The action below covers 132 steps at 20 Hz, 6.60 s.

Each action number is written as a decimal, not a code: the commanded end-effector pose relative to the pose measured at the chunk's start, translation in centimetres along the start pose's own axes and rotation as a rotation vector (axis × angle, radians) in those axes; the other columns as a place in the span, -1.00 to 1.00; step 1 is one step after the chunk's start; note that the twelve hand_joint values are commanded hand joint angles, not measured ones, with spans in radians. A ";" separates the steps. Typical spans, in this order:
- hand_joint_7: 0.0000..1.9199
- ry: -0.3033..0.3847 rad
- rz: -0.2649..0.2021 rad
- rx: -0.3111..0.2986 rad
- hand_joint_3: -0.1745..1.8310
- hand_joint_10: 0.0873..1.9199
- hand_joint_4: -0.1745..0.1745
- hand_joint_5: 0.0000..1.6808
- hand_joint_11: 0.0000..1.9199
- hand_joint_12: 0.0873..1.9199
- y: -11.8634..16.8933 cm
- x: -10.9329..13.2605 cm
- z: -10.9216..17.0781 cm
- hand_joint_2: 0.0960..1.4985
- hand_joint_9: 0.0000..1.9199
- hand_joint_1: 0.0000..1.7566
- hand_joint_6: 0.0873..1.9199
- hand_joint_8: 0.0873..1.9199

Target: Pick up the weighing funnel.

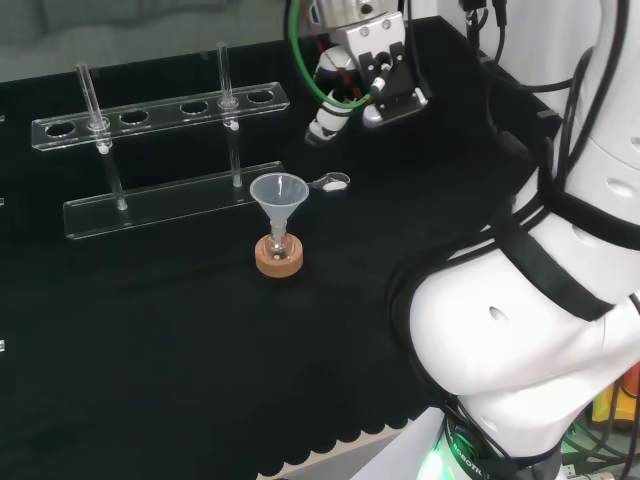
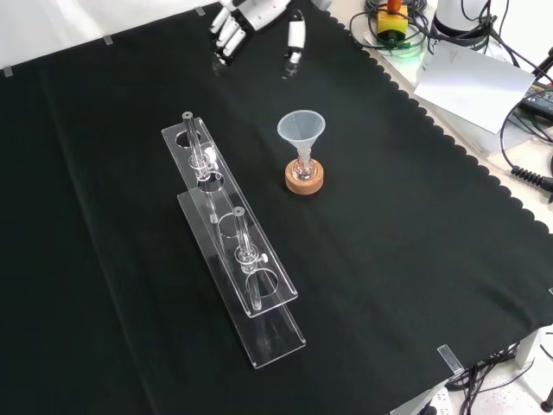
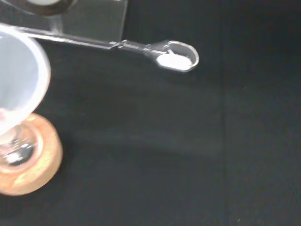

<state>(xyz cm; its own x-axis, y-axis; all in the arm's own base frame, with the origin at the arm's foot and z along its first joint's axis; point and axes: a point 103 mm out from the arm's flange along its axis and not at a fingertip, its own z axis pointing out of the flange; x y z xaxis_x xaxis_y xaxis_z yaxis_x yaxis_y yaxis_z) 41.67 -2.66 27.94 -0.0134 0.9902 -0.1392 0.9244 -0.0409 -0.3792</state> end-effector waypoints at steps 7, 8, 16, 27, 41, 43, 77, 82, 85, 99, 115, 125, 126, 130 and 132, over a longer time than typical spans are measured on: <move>-0.59 0.018 -0.026 -0.031 -0.34 -0.47 -0.38 -0.41 -0.55 0.35 5.5 -4.4 2.5 -0.20 -0.28 -0.07 -1.00 -0.36; -0.58 0.019 -0.033 -0.032 -0.33 -0.48 -0.38 -0.41 -0.55 0.35 6.0 -4.4 2.8 -0.20 -0.28 -0.07 -1.00 -0.36; -0.55 0.042 -0.086 -0.039 -0.31 -0.48 -0.37 -0.38 -0.54 0.35 8.3 -4.3 4.8 -0.21 -0.27 -0.06 -1.00 -0.35; -0.55 0.033 -0.110 -0.005 -0.29 -0.49 -0.36 -0.35 -0.54 0.34 11.8 -4.1 8.5 -0.23 -0.26 -0.05 -1.00 -0.36; -0.55 0.016 -0.081 0.007 -0.28 -0.50 -0.34 -0.31 -0.53 0.34 14.0 -3.0 12.3 -0.24 -0.26 -0.04 -1.00 -0.36; -0.55 0.024 -0.080 0.007 -0.28 -0.50 -0.34 -0.30 -0.53 0.34 14.1 -3.0 12.7 -0.24 -0.26 -0.04 -1.00 -0.36; -0.48 -0.005 -0.090 0.022 -0.23 -0.54 -0.21 -0.21 -0.49 0.31 17.2 -2.6 14.6 -0.24 -0.19 -0.02 -0.51 -0.37; -0.47 -0.008 -0.085 0.018 -0.23 -0.54 -0.19 -0.20 -0.49 0.31 17.4 -2.7 14.6 -0.23 -0.18 -0.02 -0.46 -0.37; -0.47 -0.019 -0.085 0.016 -0.22 -0.54 -0.18 -0.19 -0.49 0.31 17.6 -2.6 14.6 -0.23 -0.18 -0.02 -0.45 -0.37; -0.46 -0.024 -0.095 0.027 -0.21 -0.54 -0.16 -0.16 -0.48 0.31 18.3 -2.5 14.4 -0.21 -0.17 -0.02 -0.41 -0.37; -0.46 -0.064 -0.091 0.028 -0.21 -0.54 -0.11 -0.10 -0.47 0.31 19.0 -2.4 15.4 -0.20 -0.17 0.01 -0.36 -0.36; -0.46 -0.082 -0.083 0.024 -0.21 -0.54 -0.10 -0.09 -0.46 0.30 19.2 -2.7 15.2 -0.21 -0.16 0.06 -0.35 -0.36; -0.46 -0.082 -0.082 0.026 -0.20 -0.54 -0.10 -0.09 -0.46 0.30 19.2 -2.7 15.3 -0.21 -0.16 0.06 -0.35 -0.36; -0.47 -0.074 -0.078 0.033 -0.20 -0.54 -0.10 -0.09 -0.46 0.30 19.2 -2.8 15.5 -0.21 -0.16 0.06 -0.35 -0.36; -0.47 -0.076 -0.078 0.035 -0.20 -0.54 -0.10 -0.09 -0.46 0.30 19.3 -2.8 15.6 -0.21 -0.16 0.06 -0.35 -0.36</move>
<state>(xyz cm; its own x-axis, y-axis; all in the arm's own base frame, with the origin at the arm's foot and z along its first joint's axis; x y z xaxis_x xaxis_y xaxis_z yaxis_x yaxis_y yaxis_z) 53.59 -8.28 6.84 -0.1160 0.9773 -0.1772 0.9066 0.0312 -0.4209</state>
